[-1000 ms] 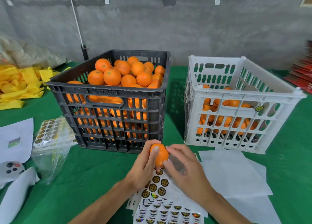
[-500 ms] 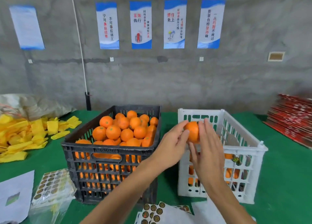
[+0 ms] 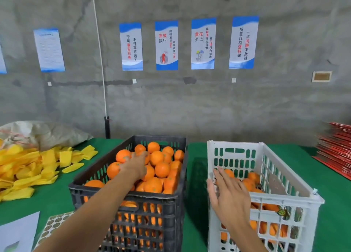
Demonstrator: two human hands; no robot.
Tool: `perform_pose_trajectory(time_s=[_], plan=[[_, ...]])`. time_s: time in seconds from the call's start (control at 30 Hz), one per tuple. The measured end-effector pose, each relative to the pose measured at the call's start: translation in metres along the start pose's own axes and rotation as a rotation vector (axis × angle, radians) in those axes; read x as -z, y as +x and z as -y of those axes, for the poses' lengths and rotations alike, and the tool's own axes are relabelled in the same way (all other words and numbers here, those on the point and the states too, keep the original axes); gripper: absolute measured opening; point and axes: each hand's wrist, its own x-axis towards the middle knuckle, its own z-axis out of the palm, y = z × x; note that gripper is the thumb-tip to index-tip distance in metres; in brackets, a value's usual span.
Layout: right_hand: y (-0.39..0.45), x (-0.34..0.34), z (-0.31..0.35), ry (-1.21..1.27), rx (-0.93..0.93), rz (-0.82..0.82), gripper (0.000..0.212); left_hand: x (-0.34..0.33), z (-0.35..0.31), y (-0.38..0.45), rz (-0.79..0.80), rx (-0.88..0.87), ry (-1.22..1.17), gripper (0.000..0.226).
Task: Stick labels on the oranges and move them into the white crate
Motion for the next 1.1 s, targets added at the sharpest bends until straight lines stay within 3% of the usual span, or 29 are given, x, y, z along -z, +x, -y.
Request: perform_pose_trajectory(time_s=[0.13,0.3,0.43,0.53,0.6,0.7,0.93,1.1], plan=[[0.001,-0.015,-0.005,-0.043,0.024,-0.065,0.047,-0.006,0.005,0.016,-0.048,0.038,-0.016,0.076],[-0.002,-0.019,-0.007,-0.008,0.007,-0.07,0.045,0.011,0.003,-0.007,-0.28,0.002,-0.161,0.041],[0.002,0.009,0.006,0.111,-0.072,0.076,0.045,0.025,-0.04,-0.078,-0.679,-0.371,-0.669,0.048],[-0.006,0.034,0.028,0.551,-0.217,0.106,0.05,-0.001,-0.064,-0.146,-0.826,-0.69,-0.799,0.043],[-0.029,0.048,0.048,0.801,-0.169,0.098,0.049,-0.033,-0.067,-0.181,-0.813,-0.817,-0.86,0.045],[-0.078,0.055,0.061,1.0,-0.165,0.189,0.045,-0.088,-0.055,-0.211,-0.737,-0.803,-0.995,0.044],[-0.162,0.025,0.045,1.027,-0.362,0.6,0.032,-0.184,-0.017,-0.236,-0.273,-0.544,-1.153,0.033],[-0.197,0.017,0.031,0.912,-0.202,0.824,0.049,-0.224,-0.008,-0.246,-0.171,-0.352,-1.227,0.026]])
